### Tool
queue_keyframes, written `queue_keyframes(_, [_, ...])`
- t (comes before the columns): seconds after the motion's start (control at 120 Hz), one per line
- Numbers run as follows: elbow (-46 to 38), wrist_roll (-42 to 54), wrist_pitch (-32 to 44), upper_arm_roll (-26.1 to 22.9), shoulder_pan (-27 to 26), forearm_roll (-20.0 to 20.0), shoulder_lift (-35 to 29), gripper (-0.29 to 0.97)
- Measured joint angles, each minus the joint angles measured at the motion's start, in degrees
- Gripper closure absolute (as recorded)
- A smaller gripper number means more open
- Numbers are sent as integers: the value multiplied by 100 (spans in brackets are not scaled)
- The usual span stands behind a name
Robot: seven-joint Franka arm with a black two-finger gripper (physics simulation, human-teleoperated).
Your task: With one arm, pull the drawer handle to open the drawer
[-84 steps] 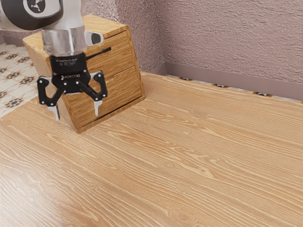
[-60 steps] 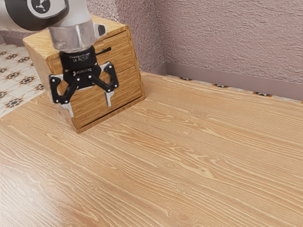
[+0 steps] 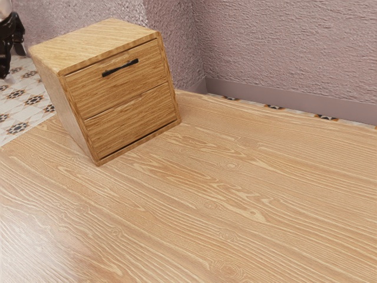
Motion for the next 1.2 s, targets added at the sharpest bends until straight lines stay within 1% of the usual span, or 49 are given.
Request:
queue_keyframes(0.033, [24, -93, 190, 208, 370, -697, -520, 4])
queue_keyframes(0.067, [119, -176, 344, 376, 589, -1275, -931, 4])
queue_keyframes(0.125, [691, -300, 466, 629, 1004, -2042, -1708, 5])
queue_keyframes(0.175, [970, -395, 522, 814, 1408, -2678, -2296, 6])
queue_keyframes(0.242, [1095, -463, 563, 1491, 1772, -3766, -2984, 8])
queue_keyframes(0.267, [1112, -483, 562, 1681, 1785, -4140, -3132, 8])
queue_keyframes(0.3, [1132, -511, 558, 1831, 1785, -4538, -3251, 8])
queue_keyframes(0.383, [1218, -637, 495, 2260, 1689, -5217, -3386, 9])
queue_keyframes(0.433, [1166, -755, 435, 3018, 1763, -5828, -3836, 10])
queue_keyframes(0.475, [1104, -882, 365, 3419, 1785, -6346, -4105, 10])
queue_keyframes(0.525, [1081, -1038, 311, 3642, 1785, -6884, -4301, 11])
queue_keyframes(0.567, [1111, -1176, 296, 3725, 1785, -7228, -4383, 11])
queue_keyframes(0.675, [1148, -1536, 341, 3789, 1747, -7878, -4572, 13])
queue_keyframes(0.775, [1135, -1864, 405, 3796, 1669, -8208, -4735, 15])
queue_keyframes(0.883, [1097, -2203, 431, 3771, 1679, -8375, -4827, 16])
queue_keyframes(0.983, [1051, -2439, 457, 3728, 1785, -8447, -4908, 16])
queue_keyframes(1.2, [1034, -2825, 494, 3686, 1785, -8626, -4988, 18])
